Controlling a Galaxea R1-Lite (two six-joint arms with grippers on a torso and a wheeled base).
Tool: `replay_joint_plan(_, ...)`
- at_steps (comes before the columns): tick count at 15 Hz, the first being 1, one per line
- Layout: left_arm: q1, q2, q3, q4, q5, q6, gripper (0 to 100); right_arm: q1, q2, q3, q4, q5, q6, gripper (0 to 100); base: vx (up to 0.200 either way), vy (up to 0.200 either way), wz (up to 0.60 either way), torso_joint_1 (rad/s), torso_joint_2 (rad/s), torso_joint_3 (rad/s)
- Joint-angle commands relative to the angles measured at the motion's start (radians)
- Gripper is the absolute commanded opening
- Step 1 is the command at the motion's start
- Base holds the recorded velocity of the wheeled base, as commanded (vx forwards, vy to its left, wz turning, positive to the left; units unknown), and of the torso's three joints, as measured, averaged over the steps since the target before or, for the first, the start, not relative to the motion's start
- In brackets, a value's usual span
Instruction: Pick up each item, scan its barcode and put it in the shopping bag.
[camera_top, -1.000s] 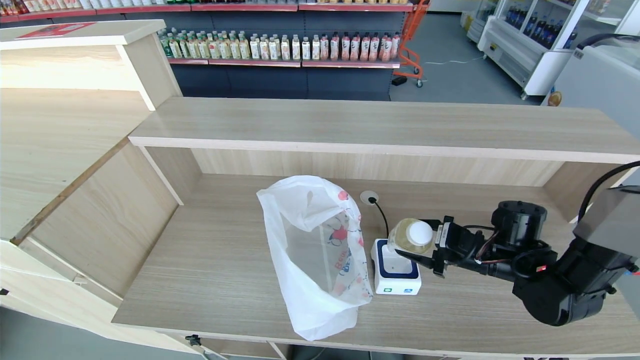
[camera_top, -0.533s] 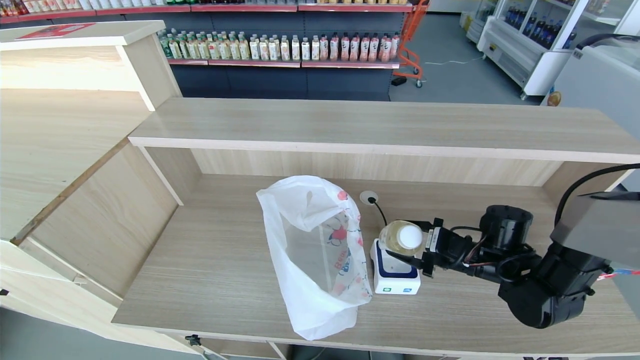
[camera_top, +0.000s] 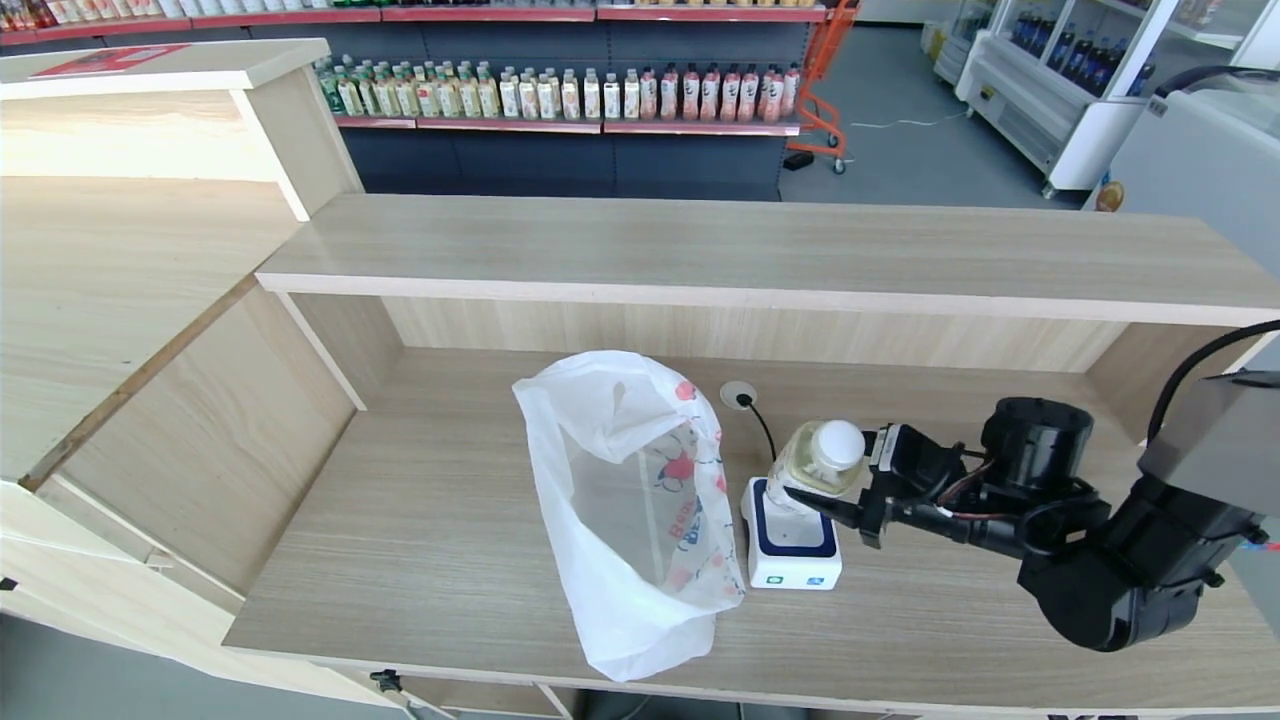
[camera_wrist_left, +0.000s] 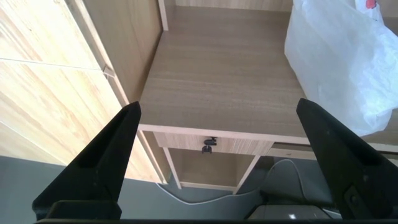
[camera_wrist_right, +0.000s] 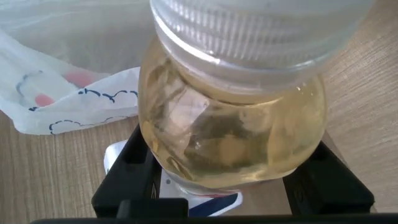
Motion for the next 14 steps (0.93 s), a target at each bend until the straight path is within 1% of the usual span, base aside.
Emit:
replay_joint_plan(1,0.000,0.000,0.000,0.000,0.001,0.000,100,-0.013,-0.277,0.039,0.010,-0.078,0.239,0,0.000,0.000,0.00,0.000,0.00,0.000)
replay_joint_plan(2,0.000,0.000,0.000,0.000,0.001,0.000,100,-0.004,-0.375,0.079,0.034,-0.130,0.365,0,0.000,0.000,0.00,0.000,0.00,0.000)
replay_joint_plan(3,0.000,0.000,0.000,0.000,0.001,0.000,100,0.023,-0.439,0.100,0.066,-0.159,0.444,0,0.000,0.000,0.00,0.000,0.00,0.000)
replay_joint_plan(4,0.000,0.000,0.000,0.000,0.001,0.000,100,0.050,-0.481,0.110,0.125,-0.190,0.496,0,0.000,0.000,0.00,0.000,0.00,0.000)
replay_joint_plan(6,0.000,0.000,0.000,0.000,0.001,0.000,100,0.116,-0.527,0.117,0.241,-0.285,0.639,0,0.000,0.000,0.00,0.000,0.00,0.000)
replay_joint_plan(8,0.000,0.000,0.000,0.000,0.001,0.000,100,0.170,-0.513,0.116,0.261,-0.378,0.774,0,0.000,0.000,0.00,0.000,0.00,0.000)
replay_joint_plan(9,0.000,0.000,0.000,0.000,0.001,0.000,100,0.177,-0.487,0.114,0.261,-0.392,0.811,0,0.000,0.000,0.00,0.000,0.00,0.000)
replay_joint_plan(14,0.000,0.000,0.000,0.000,0.001,-0.001,100,0.176,-0.401,0.110,0.258,-0.394,0.822,0,0.000,0.000,0.00,0.000,0.00,0.000)
